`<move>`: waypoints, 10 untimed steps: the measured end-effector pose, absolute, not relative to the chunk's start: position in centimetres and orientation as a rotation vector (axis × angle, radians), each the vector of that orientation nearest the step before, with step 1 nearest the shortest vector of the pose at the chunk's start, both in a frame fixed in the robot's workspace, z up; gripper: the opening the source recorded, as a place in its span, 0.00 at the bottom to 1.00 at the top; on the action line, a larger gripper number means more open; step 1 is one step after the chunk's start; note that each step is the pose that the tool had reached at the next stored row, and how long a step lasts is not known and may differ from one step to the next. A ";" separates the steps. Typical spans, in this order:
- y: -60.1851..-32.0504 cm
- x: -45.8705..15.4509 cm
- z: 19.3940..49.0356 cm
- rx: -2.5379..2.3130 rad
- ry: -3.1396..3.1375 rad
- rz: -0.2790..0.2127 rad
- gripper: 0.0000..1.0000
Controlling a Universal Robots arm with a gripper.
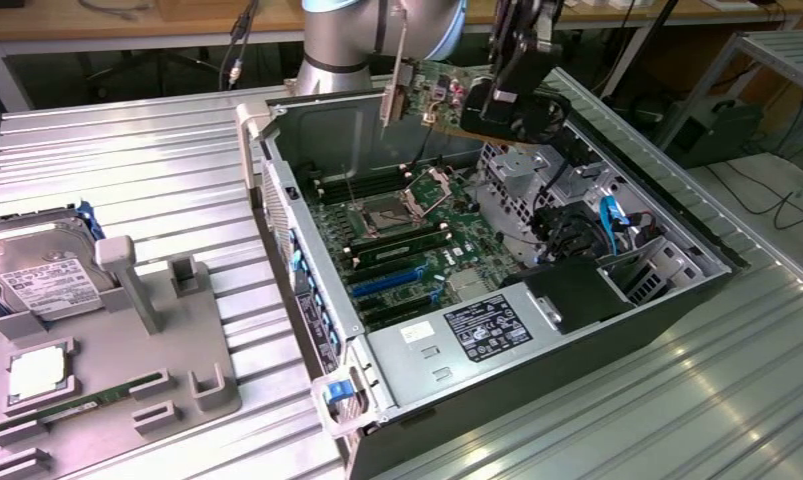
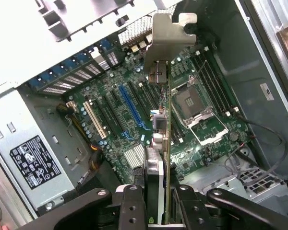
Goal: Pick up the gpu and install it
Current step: 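Insert the gpu into the slot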
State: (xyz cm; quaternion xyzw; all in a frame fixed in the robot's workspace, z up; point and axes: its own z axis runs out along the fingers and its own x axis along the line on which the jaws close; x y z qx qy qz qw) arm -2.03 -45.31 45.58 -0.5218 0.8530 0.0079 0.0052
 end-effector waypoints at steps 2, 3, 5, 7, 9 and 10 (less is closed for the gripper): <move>-45.3 -2.0 45.6 -1.684 2.639 0.024 0.28; -45.3 -2.0 45.6 -1.715 2.619 0.024 0.28; -45.3 -2.0 45.5 -1.771 2.580 0.023 0.28; -45.3 -2.0 45.5 -1.811 2.551 0.025 0.28; -45.3 -2.0 45.5 -1.841 2.524 0.034 0.28; -45.3 -2.0 45.5 -1.851 2.514 0.039 0.28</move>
